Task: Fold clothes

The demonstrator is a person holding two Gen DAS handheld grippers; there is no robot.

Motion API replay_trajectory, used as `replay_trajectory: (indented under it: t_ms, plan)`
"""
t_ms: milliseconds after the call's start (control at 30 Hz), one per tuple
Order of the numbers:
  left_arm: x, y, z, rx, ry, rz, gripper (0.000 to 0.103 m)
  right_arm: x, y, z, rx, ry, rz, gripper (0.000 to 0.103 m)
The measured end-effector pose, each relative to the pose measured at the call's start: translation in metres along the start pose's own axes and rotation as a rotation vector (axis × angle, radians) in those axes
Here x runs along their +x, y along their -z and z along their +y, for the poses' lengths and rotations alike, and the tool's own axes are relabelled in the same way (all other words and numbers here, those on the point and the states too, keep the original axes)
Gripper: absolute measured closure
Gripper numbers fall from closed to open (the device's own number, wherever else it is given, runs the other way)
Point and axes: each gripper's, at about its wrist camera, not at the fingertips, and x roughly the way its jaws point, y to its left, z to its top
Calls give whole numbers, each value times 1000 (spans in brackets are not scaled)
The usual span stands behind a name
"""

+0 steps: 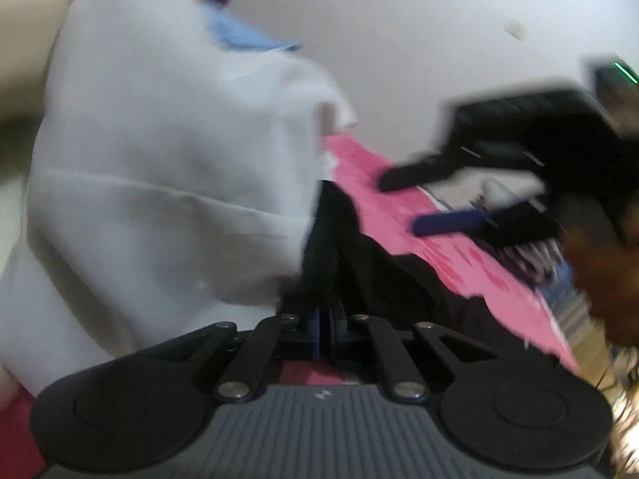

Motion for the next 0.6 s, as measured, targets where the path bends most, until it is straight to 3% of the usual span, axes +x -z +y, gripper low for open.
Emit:
replay_trajectory:
  t_ms: [67, 167, 367, 500, 600]
  plan:
    - [-4, 7, -7, 81, 17, -19, 99, 4, 0, 5, 10, -23, 34, 54]
    - [-5, 14, -9, 119, 48, -15, 99, 9, 2, 12, 1, -29, 66, 54]
    - [-4, 16, -18, 178, 79, -19, 100, 22, -5, 16, -42, 55, 33, 53]
    - [-2, 17, -24, 201, 83, -18, 100, 33, -12, 24, -116, 55, 46, 41]
    - [-10, 19, -21, 206, 71, -25, 100, 45, -12, 32, -203, 54, 74, 40]
